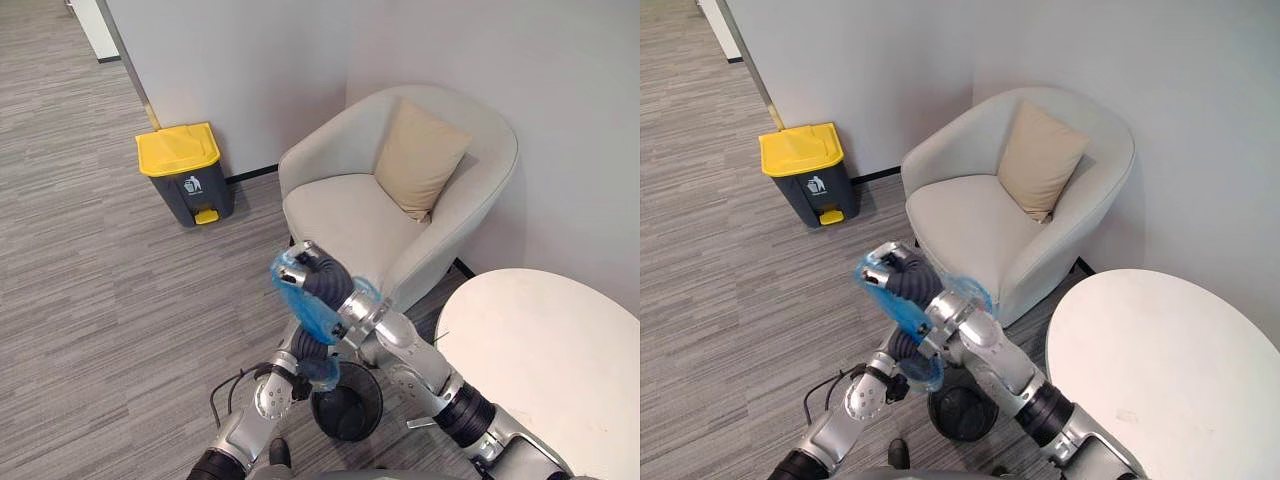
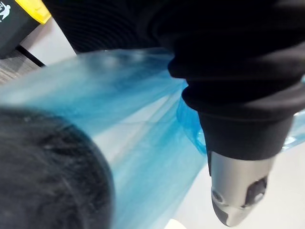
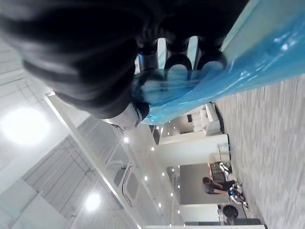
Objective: Gather rubbish on tea table into small bin, then transfer packed bag to large trash can.
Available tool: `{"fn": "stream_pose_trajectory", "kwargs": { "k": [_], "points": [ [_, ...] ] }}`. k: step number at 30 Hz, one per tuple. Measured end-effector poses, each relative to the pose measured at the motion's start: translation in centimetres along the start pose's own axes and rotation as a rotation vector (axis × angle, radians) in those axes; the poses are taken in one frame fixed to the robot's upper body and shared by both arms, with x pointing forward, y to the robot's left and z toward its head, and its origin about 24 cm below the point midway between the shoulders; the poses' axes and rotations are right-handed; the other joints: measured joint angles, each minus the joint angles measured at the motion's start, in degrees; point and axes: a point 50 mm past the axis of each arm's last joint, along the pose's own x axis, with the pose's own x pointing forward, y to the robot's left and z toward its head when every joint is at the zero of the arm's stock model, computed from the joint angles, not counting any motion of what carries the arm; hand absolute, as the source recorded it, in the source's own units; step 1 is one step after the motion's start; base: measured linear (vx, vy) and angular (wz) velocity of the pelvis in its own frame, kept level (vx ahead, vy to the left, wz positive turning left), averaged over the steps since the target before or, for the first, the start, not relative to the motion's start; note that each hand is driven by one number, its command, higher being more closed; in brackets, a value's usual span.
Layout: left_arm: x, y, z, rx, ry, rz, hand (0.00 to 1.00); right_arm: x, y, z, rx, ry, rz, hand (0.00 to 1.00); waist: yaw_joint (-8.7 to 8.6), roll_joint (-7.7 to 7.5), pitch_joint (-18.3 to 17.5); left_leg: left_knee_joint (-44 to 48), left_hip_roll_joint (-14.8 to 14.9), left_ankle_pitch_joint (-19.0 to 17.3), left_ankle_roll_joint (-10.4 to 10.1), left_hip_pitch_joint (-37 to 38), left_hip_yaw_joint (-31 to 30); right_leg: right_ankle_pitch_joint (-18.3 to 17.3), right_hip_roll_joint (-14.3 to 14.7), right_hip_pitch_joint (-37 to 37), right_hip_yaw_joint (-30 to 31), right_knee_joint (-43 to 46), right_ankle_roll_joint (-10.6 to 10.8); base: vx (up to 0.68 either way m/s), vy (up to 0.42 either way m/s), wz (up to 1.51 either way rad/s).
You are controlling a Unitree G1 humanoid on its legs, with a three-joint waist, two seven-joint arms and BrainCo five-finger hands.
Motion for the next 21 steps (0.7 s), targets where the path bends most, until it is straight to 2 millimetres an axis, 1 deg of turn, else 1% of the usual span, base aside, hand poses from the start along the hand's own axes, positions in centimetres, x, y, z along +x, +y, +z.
{"fn": "stream_pose_trajectory", "kwargs": {
  "k": [2,4,9,14,21],
  "points": [
    [0.0,0.0,0.0,0.001,0.000,0.003,0.00,0.3,0.6,-0.1,0.002,0.007,0.038,1.00,0.00,0.00,0.00,0.00,0.01,0.00,0.00,0.00,-0.02,0.01,0.01,0.02,-0.01,-0.01,-0.01,0.00,0.000,0.00],
    [0.0,0.0,0.1,0.000,-0.001,0.016,0.00,0.6,1.7,-0.5,0.014,0.019,0.086,1.00,0.01,0.00,-0.03,0.01,0.01,0.00,0.00,0.00,-0.05,0.01,0.02,0.05,-0.04,-0.02,-0.01,0.00,0.000,0.00],
    [0.2,-0.1,0.3,-0.001,-0.004,0.027,0.00,0.8,3.0,-1.1,0.064,0.035,0.144,1.00,0.01,0.00,-0.22,0.01,0.02,0.00,0.00,0.00,-0.08,0.01,0.02,0.08,-0.06,-0.02,-0.02,0.00,0.000,0.00],
    [0.6,0.1,0.5,0.008,0.006,0.044,0.00,0.9,3.9,-2.1,0.091,0.080,0.172,1.00,0.08,0.01,-0.24,0.01,0.04,0.02,-0.04,0.01,-0.17,0.03,0.05,0.13,-0.13,0.00,-0.04,0.00,0.000,0.00],
    [1.2,0.6,0.8,0.025,0.008,0.088,0.00,0.9,4.6,-2.6,0.110,0.101,0.197,1.00,0.16,0.02,-0.25,0.02,0.03,0.03,-0.04,0.01,-0.29,0.03,0.04,0.20,-0.23,0.00,-0.04,0.00,0.000,0.00]
  ]
}}
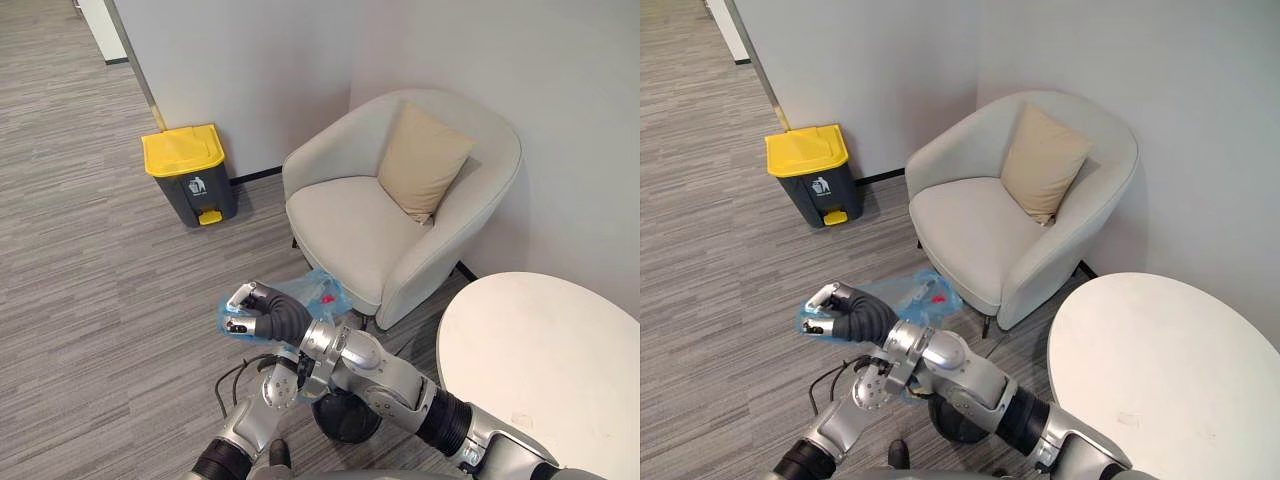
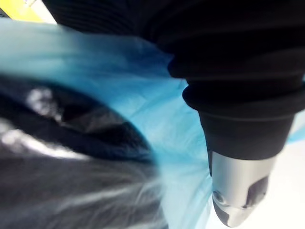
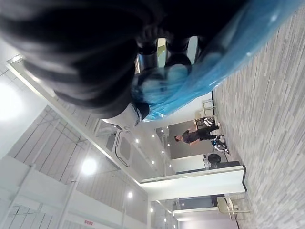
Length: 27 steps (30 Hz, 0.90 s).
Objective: Gather rubbish on tea table into small bin, then transfer packed bag to large trash can.
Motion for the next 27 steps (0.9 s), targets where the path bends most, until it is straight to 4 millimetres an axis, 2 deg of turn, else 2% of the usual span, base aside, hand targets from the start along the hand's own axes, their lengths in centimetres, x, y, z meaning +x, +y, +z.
{"fn": "stream_pose_trajectory", "kwargs": {
  "k": [2,3,10,17,27],
  "points": [
    [0.1,0.0,0.0,0.014,0.002,0.000,0.00,0.0,0.1,-0.1,0.009,0.005,0.001,1.00,0.01,0.00,0.00,0.00,0.01,0.00,0.00,0.00,0.00,0.00,0.00,0.00,0.00,0.00,0.00,0.00,0.000,0.00],
    [0.3,0.1,0.1,0.026,-0.001,0.001,1.00,0.0,0.1,-0.1,0.022,0.006,0.001,1.00,0.07,0.00,0.00,0.00,0.01,0.00,0.00,0.00,0.00,0.00,0.01,0.02,-0.01,0.00,0.00,0.00,0.000,0.00],
    [1.6,0.6,1.3,0.051,-0.046,0.013,1.00,0.1,0.2,-0.1,0.066,0.007,0.000,1.00,1.28,0.02,0.00,0.01,0.01,0.01,-0.01,0.21,-0.11,0.00,0.03,0.60,-0.11,-0.10,-0.01,0.00,0.000,0.00],
    [1.8,0.9,1.3,0.021,-0.042,0.040,1.00,1.0,0.5,-0.2,0.068,0.021,0.034,1.00,1.33,0.04,-0.01,0.01,-0.01,0.04,-0.05,0.20,-0.25,0.00,0.01,0.68,-0.26,-0.11,-0.01,0.00,0.000,0.00],
    [2.4,1.7,1.7,-0.015,-0.054,0.080,1.00,1.1,0.8,-0.4,0.083,0.023,0.043,1.00,1.38,0.09,0.01,0.01,-0.04,0.03,-0.06,0.20,-0.30,-0.01,-0.08,0.68,-0.33,-0.04,-0.02,0.00,0.000,0.00]
  ]
}}
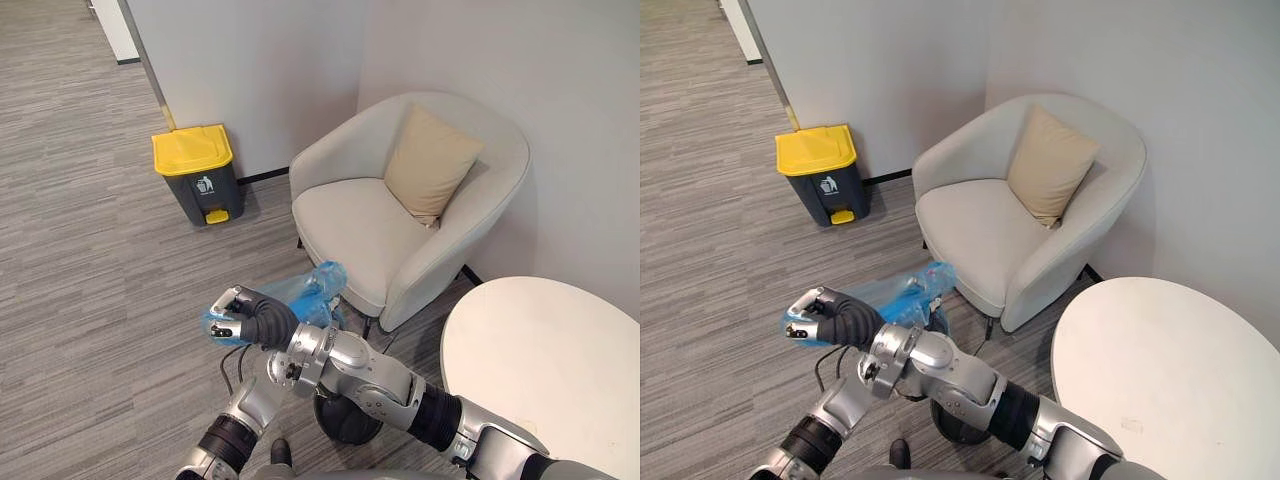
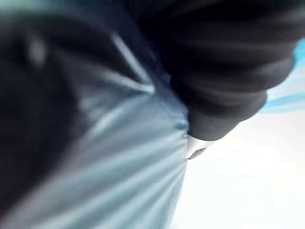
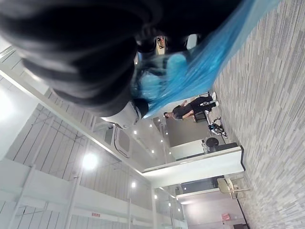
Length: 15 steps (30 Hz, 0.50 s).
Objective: Gather rubbish on tea table into small bin, then transfer packed bag to large trash can.
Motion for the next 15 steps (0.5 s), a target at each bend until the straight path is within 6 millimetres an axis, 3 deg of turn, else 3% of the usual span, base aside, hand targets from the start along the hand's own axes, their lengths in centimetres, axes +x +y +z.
{"fn": "stream_pose_trajectory", "kwargs": {
  "k": [3,4,9,15],
  "points": [
    [0.0,0.0,0.0,0.000,0.002,0.001,1.00,0.0,0.0,-0.1,-0.001,0.004,-0.001,1.00,-0.02,0.02,0.01,0.00,0.00,0.00,0.00,0.00,0.01,0.00,-0.01,-0.01,0.00,-0.01,0.00,0.00,0.000,0.00],
    [0.0,0.0,-0.1,0.000,0.002,0.001,1.00,0.0,-0.1,-0.2,-0.004,0.007,-0.002,0.00,-0.02,0.03,0.02,0.00,0.00,0.00,0.00,0.00,0.01,-0.01,-0.02,-0.02,0.00,-0.01,0.00,0.00,0.000,0.00],
    [0.0,0.0,0.0,-0.027,-0.002,-0.006,1.00,-0.3,0.0,-0.5,-0.082,0.023,-0.001,0.00,-0.07,0.08,0.05,-0.01,0.00,0.00,0.00,0.00,0.02,-0.01,-0.05,-0.03,0.02,0.00,-0.01,0.00,0.000,0.00],
    [-0.7,-0.2,-1.5,-0.096,0.079,0.006,1.00,-1.2,-0.4,-0.9,-0.213,0.039,-0.035,0.00,-0.20,0.16,0.07,-0.03,-0.01,-0.01,-0.01,0.01,0.04,-0.04,-0.09,-0.12,0.07,0.13,0.01,0.00,0.000,0.00]
  ]
}}
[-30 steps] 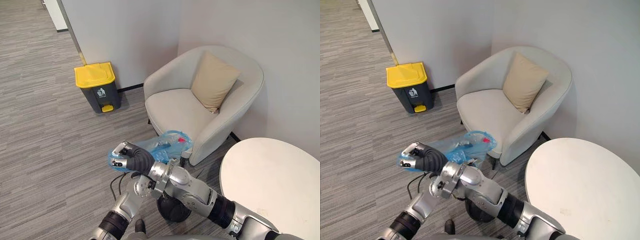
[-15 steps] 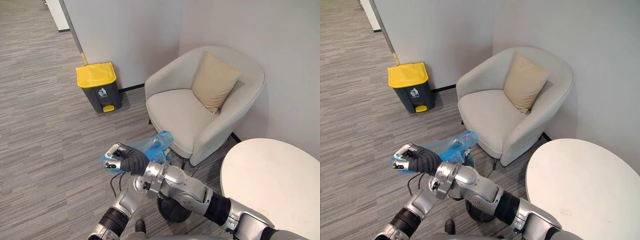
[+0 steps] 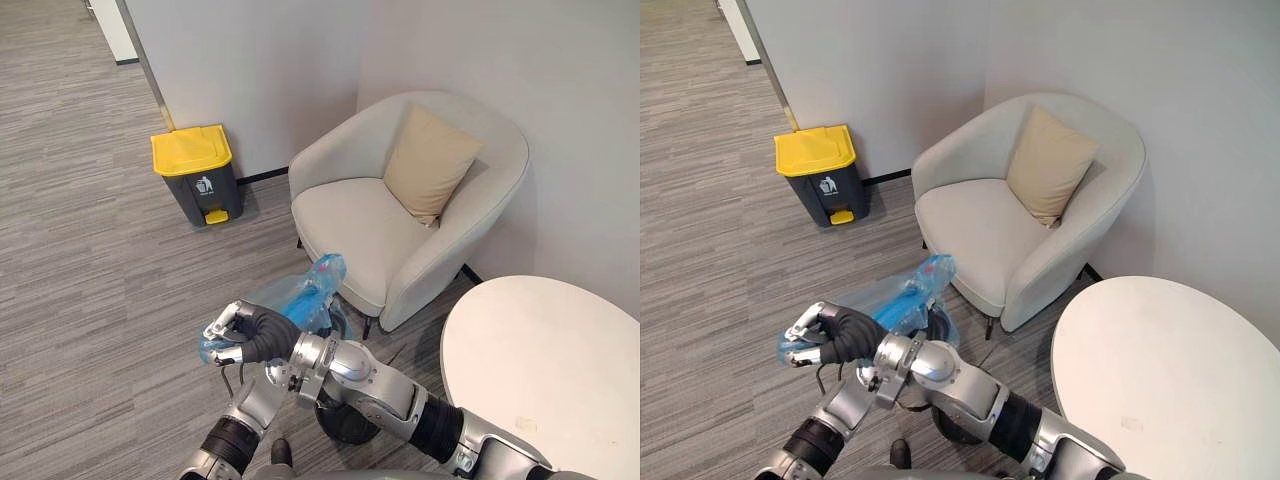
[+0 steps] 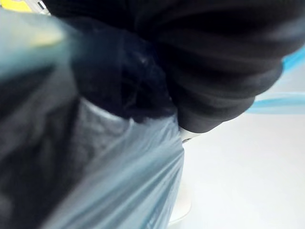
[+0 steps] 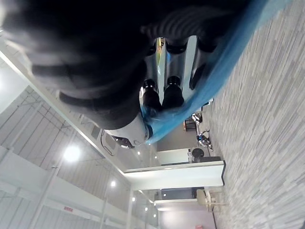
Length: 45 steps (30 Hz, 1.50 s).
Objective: Gather rubbish on tea table into small bin, then transfer packed bag to large trash can.
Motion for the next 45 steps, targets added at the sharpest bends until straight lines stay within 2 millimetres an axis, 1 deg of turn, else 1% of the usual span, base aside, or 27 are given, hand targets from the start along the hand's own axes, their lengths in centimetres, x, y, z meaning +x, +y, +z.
{"fn": "stream_pose_trajectory", "kwargs": {
  "k": [5,9,14,19,24,27,31,34,35,36,37,38,39,40,41,43,44,45],
  "points": [
    [-1.2,0.3,-1.7,-0.038,0.081,0.014,1.00,-1.4,-1.5,0.8,-0.139,-0.040,-0.091,0.00,-0.02,0.00,0.00,-0.02,0.00,-0.01,-0.02,0.00,0.09,-0.03,-0.03,-0.41,0.13,0.11,0.00,0.00,0.000,0.00],
    [-2.0,0.5,-2.9,-0.050,0.131,0.026,1.00,-2.6,-1.8,1.7,-0.267,-0.065,-0.108,0.00,-0.07,-0.01,0.00,-0.03,-0.03,-0.01,0.00,-0.01,0.16,-0.18,-0.10,-0.71,0.26,0.63,-0.01,0.00,0.000,0.00],
    [-2.1,1.6,-3.6,-0.058,0.164,0.067,1.00,-3.7,-3.0,2.7,-0.390,-0.086,-0.164,0.00,-0.15,-0.02,-0.01,-0.04,-0.24,0.02,0.02,0.02,0.17,-0.18,-0.15,-0.81,0.24,0.80,-0.01,0.00,0.000,0.00],
    [-3.1,2.0,-4.7,-0.064,0.212,0.086,1.00,-4.4,-3.8,3.3,-0.488,-0.083,-0.206,0.00,-0.33,-0.02,-0.01,-0.04,-0.27,0.02,0.03,0.03,0.17,-0.18,-0.16,-0.82,0.25,0.75,-0.01,0.00,0.000,0.00],
    [-3.3,2.6,-5.2,-0.076,0.233,0.112,1.00,-5.5,-4.3,5.1,-0.591,-0.128,-0.222,0.00,-0.28,-0.03,-0.02,-0.03,-0.29,0.02,0.03,0.03,0.14,-0.17,-0.17,-0.81,0.24,0.76,-0.01,0.00,0.000,0.00],
    [-3.6,3.1,-6.2,-0.088,0.278,0.137,1.00,-6.9,-4.6,6.1,-0.660,-0.151,-0.237,0.00,-0.31,-0.03,-0.02,-0.03,-0.29,0.03,0.04,0.04,0.13,-0.17,-0.16,-0.80,0.24,0.75,-0.01,0.00,0.000,0.00],
    [-4.6,3.3,-7.1,-0.094,0.322,0.152,1.00,-8.4,-5.1,6.1,-0.708,-0.128,-0.283,0.00,-0.63,-0.03,-0.02,-0.04,-0.30,0.03,0.04,0.04,0.11,-0.17,-0.16,-0.78,0.23,0.72,-0.01,0.00,0.000,0.00],
    [-5.2,3.8,-7.9,-0.102,0.356,0.177,1.00,-10.4,-5.8,5.5,-0.703,-0.091,-0.396,0.00,-0.61,0.00,-0.01,-0.07,-0.30,0.03,0.04,0.04,0.09,-0.17,-0.16,-0.78,0.21,0.69,-0.01,0.00,0.000,0.00],
    [-5.5,4.0,-8.2,-0.110,0.372,0.190,1.00,-11.4,-6.2,5.0,-0.698,-0.057,-0.451,0.00,-0.72,0.04,-0.02,-0.13,-0.26,0.02,0.03,0.04,0.09,-0.18,-0.17,-0.78,0.24,0.67,-0.01,0.00,0.000,0.00],
    [-6.0,4.1,-8.8,-0.118,0.389,0.195,1.00,-12.4,-6.6,4.2,-0.690,-0.010,-0.494,0.00,-1.22,0.09,-0.03,-0.33,-0.24,0.02,0.03,0.04,0.06,-0.18,-0.17,-0.78,0.23,0.64,-0.01,0.00,0.000,0.00],
    [-6.4,4.1,-9.1,-0.123,0.405,0.197,1.00,-12.8,-6.9,3.7,-0.682,0.017,-0.514,0.00,-1.45,0.14,-0.02,-0.33,-0.22,0.02,0.03,0.04,0.06,-0.18,-0.16,-0.78,0.23,0.63,0.00,0.00,0.000,0.00],
    [-6.8,3.9,-9.7,-0.132,0.438,0.194,1.00,-14.0,-7.3,2.6,-0.653,0.074,-0.566,0.00,-1.50,0.31,-0.01,-0.34,-0.20,0.01,0.02,0.04,0.05,-0.19,-0.15,-0.78,0.23,0.62,0.00,0.00,0.000,0.00],
    [-7.0,3.8,-9.9,-0.134,0.450,0.191,1.00,-14.5,-7.5,2.1,-0.638,0.098,-0.592,0.00,-1.52,0.36,-0.01,-0.34,-0.18,0.00,0.01,0.04,0.04,-0.19,-0.15,-0.79,0.23,0.62,0.01,0.00,0.000,0.00],
    [-7.6,3.5,-10.6,-0.140,0.486,0.174,1.00,-16.1,-7.9,0.6,-0.585,0.168,-0.678,0.00,-1.57,0.67,0.07,-0.34,-0.18,-0.02,0.00,0.04,-0.05,-0.20,-0.10,-0.74,0.17,0.52,0.00,0.00,0.000,0.00],
    [-7.9,3.4,-10.8,-0.145,0.499,0.168,1.00,-16.6,-8.1,0.0,-0.564,0.194,-0.709,0.00,-1.64,0.81,0.12,-0.34,-0.17,-0.03,-0.03,0.04,-0.06,-0.20,-0.09,-0.73,0.17,0.48,0.00,0.00,0.000,0.00],
    [-9.0,3.3,-11.8,-0.169,0.553,0.173,1.00,-18.7,-8.7,-2.3,-0.480,0.299,-0.813,0.00,-1.79,1.27,0.11,-0.34,-0.17,-0.22,-0.25,0.02,-0.09,-0.19,-0.05,-0.62,0.14,0.16,0.01,0.00,0.000,0.00],
    [-9.3,3.3,-12.0,-0.172,0.564,0.173,1.00,-19.3,-8.8,-2.9,-0.459,0.326,-0.839,0.00,-1.74,1.39,0.16,-0.34,-0.17,-0.24,-0.27,0.02,-0.16,-0.19,-0.05,-0.53,0.04,0.05,0.01,0.00,0.000,0.06],
    [-9.9,3.3,-12.5,-0.175,0.590,0.166,1.00,-20.3,-8.9,-4.1,-0.418,0.376,-0.890,0.00,-1.77,1.61,0.30,-0.34,-0.19,-0.26,-0.29,0.00,-0.39,-0.19,-0.04,-0.30,-0.25,-0.18,0.01,0.00,0.000,0.08]
  ]
}}
